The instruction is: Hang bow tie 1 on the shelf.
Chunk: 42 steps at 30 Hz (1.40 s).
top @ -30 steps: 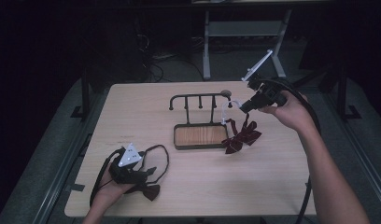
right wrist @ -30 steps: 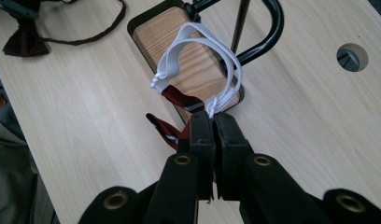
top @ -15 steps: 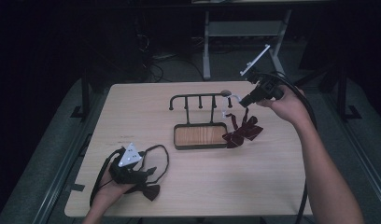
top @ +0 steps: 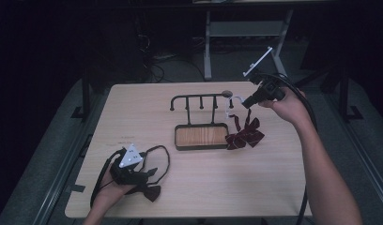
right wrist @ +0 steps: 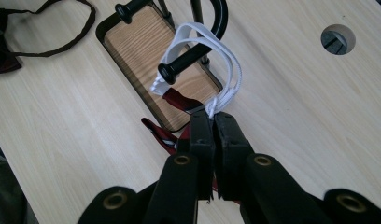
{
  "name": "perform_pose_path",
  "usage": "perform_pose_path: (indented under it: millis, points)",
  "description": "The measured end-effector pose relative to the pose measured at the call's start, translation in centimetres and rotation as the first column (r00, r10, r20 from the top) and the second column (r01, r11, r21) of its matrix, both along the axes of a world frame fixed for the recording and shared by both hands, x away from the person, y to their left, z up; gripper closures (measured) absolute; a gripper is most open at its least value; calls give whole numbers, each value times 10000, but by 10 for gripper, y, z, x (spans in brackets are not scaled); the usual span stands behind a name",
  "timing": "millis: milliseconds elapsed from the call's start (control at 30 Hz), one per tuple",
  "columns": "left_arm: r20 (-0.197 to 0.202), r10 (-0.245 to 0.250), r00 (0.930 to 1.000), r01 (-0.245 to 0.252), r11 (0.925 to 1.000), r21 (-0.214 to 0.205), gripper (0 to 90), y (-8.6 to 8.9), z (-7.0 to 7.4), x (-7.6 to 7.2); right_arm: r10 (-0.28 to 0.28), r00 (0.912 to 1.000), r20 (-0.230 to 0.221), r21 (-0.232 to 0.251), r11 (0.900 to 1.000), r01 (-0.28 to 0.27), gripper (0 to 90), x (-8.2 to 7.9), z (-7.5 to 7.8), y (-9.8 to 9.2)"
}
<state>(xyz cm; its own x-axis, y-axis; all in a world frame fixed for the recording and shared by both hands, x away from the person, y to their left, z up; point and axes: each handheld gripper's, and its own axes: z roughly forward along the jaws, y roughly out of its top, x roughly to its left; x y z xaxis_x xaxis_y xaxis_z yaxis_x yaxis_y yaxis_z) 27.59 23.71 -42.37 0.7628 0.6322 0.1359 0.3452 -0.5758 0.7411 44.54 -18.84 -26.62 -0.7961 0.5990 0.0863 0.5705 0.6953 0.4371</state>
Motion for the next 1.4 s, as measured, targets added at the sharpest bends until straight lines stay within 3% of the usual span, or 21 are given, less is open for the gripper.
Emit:
perform_pose_path:
  millis: [700, 1400]
  points:
    - [-4, -35, 10000, 35, 10000, 73, 301, 0, 0, 0, 169, 9998, -126, 178, 9997, -167, 836, 0, -14, -4]
    - [-39, -94, 9999, 95, 9999, 112, 301, -2, -1, 1, 554, 9979, -325, 609, 9967, -534, 785, -12, -31, -12]
